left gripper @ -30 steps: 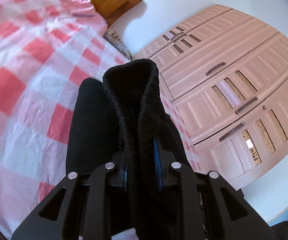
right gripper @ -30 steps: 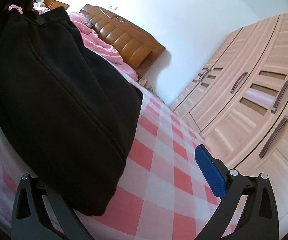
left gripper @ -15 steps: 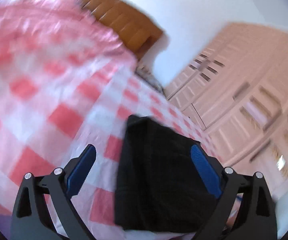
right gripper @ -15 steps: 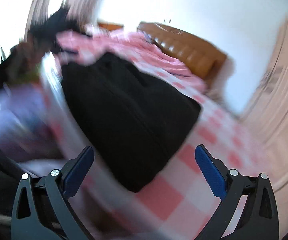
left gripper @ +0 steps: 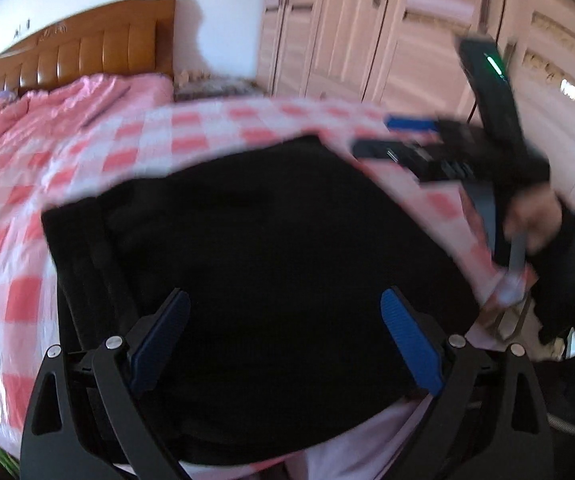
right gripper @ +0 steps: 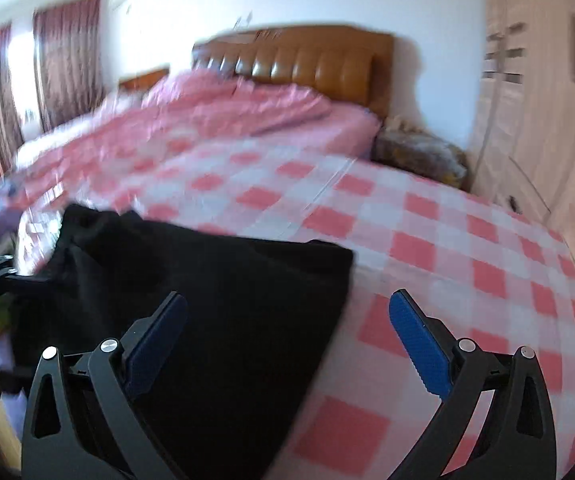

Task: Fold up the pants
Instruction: 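Lower the folded sweatpants onto the bed and open both grippers, then press the folded sweatpants flat with the open left gripper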

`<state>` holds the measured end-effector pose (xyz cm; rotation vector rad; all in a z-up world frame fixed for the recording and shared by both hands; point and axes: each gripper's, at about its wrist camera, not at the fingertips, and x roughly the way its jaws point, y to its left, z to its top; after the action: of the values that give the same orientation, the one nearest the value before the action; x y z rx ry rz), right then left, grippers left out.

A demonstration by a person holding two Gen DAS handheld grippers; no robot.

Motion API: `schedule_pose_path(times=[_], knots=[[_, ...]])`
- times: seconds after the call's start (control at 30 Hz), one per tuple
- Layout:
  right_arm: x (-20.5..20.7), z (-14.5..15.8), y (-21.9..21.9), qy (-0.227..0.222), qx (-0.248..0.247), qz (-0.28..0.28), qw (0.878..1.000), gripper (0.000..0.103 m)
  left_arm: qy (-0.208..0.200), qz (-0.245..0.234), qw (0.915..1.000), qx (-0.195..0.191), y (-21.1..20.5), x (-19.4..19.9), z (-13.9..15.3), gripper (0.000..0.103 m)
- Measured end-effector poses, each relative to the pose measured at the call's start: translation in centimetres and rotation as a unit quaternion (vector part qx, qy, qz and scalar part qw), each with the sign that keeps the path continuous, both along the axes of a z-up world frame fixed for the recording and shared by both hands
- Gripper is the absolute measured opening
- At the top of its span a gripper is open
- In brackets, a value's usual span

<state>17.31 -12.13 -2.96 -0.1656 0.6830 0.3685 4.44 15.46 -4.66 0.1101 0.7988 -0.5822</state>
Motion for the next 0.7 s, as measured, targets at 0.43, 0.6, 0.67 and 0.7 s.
schedule_pose_path(times=[0.43, 0.6, 0.67, 0.7], knots=[[7.4, -5.4, 0.7, 0.091, 0.011, -0.045, 0.995, 0.098, -0.027, -0.037, 0.9982, -0.038, 2.8, -1.7, -1.6, 0.086], [4.7, -0.4, 2.3, 0.034, 0.031, -0.039, 0.998, 0.098, -0.031, -0.034, 0.9987, -0.021, 2.1, -1.6, -1.4, 0.087], [3.9, 0.8, 4.6, 0.033, 0.028, 0.008, 0.999, 0.098, -0.031, -0.034, 0.9988, -0.018, 1.8, -1.4, -1.3, 0.089], [3.8, 0.8, 6.4, 0.044, 0.012, 0.039, 0.998, 0.098, -0.031, -0.034, 0.9988, -0.016, 1.7, -1.4, -1.3, 0.089]])
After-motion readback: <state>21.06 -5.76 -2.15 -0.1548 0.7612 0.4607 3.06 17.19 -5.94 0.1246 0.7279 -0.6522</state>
